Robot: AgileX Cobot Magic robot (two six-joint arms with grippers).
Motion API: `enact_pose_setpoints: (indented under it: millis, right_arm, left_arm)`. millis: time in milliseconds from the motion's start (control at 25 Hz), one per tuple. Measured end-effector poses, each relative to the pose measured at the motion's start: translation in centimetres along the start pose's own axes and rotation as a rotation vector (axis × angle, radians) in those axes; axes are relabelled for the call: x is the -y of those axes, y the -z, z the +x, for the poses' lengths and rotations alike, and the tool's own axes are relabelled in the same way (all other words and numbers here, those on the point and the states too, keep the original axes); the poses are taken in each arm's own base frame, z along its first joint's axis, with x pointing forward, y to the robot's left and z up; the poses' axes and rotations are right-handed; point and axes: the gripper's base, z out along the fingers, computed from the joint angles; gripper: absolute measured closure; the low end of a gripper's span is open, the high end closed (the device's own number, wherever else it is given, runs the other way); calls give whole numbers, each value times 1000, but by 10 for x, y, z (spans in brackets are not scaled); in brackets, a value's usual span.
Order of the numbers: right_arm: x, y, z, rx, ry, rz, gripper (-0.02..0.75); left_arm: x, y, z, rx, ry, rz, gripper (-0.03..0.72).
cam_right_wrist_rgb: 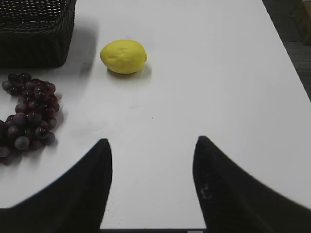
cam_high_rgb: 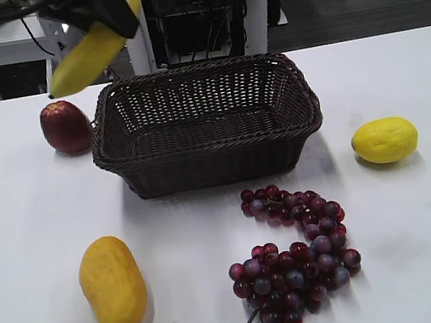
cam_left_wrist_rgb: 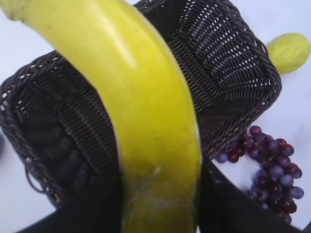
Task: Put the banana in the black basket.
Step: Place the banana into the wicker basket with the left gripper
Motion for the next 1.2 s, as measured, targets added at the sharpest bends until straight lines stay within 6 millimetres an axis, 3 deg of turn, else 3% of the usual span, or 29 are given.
enact_pose_setpoints:
  millis: [280,560,1000,1200]
  right_arm:
    - [0,0,0,0,0,0,298]
    - [0,0,0,0,0,0,298]
    - [0,0,0,0,0,0,298]
    - [0,0,0,0,0,0,298]
  left_arm:
    - [21,-54,-12,23,-53,13,277]
    - [14,-90,-10,-3,-40,11,277]
    - [5,-121,-1,-78,-15,25,276]
    - [6,-121,0,-90,1,30,103]
